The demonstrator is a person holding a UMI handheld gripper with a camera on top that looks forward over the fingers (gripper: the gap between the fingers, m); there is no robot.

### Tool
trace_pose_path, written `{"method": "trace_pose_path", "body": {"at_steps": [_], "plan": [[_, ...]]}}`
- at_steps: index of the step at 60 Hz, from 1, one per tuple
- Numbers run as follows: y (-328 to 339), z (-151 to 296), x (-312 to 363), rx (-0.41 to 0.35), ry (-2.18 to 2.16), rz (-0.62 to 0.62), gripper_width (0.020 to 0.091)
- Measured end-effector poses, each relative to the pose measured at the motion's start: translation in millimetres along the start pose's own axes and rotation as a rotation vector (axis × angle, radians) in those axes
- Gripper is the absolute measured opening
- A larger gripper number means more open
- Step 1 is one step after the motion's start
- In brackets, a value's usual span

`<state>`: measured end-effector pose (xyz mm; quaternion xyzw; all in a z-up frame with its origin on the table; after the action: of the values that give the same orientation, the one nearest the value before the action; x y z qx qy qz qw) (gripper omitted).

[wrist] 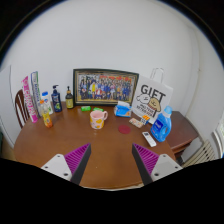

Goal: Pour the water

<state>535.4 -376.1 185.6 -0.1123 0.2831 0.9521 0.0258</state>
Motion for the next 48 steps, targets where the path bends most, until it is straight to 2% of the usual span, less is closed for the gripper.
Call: {"method": "trace_pose_path", "body": {"at_steps": [13, 27, 35, 48], "plan": [[-17, 6, 41, 0.019, 0.017, 0.047, 0.0852], [-42, 28, 141, 0.025, 0.071, 0.150, 0.0853], [-65, 50, 221, 0.003, 0.100, 0.211, 0.0856], [-131, 103, 357, -0.094, 0.075, 0.262, 0.0852]]}}
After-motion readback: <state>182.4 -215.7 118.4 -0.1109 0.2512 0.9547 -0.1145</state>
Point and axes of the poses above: the point between the fingertips, and its own axes, seen from behind it with the camera up: x to the left, z up, y backward, against the way the camera looks, the point moved 4 cm from there along y, backward, against the way the camera looks, and after that the axes turned 11 degrees about y, right-handed, at the moved point
